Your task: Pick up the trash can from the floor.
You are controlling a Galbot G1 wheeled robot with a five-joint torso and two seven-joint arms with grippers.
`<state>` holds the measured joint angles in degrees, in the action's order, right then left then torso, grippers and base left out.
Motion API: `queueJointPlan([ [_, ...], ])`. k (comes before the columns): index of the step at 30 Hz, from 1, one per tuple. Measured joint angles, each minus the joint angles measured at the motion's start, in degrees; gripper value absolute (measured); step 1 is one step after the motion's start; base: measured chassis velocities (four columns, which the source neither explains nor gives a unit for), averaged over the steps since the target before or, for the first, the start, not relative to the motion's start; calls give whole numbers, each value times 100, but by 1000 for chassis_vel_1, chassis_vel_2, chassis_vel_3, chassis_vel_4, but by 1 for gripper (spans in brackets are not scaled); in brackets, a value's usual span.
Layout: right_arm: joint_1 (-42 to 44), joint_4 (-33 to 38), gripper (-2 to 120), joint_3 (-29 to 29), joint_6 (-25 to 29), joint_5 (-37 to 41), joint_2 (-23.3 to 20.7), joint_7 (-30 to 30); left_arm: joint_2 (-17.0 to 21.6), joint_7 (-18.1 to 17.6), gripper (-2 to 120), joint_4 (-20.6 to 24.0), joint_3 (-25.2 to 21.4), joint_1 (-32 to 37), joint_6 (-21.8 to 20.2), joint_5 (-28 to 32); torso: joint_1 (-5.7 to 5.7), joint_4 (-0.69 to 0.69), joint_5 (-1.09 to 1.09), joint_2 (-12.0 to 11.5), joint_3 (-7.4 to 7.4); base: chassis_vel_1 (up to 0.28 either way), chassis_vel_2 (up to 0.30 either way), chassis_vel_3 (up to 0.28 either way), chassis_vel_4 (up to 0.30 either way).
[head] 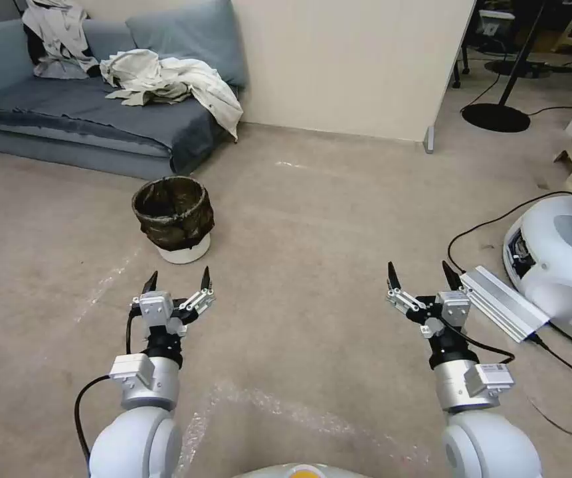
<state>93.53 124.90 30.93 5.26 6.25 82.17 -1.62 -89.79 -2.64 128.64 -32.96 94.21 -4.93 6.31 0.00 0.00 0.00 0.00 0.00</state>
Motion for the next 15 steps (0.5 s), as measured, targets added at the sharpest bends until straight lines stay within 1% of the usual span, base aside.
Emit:
queueJointPlan([
  [15, -62, -103, 100, -30, 112, 148, -106, 23, -73, -76, 100, 148, -48, 137, -52, -46, 0, 0, 0, 0, 0, 0, 0, 0, 0],
])
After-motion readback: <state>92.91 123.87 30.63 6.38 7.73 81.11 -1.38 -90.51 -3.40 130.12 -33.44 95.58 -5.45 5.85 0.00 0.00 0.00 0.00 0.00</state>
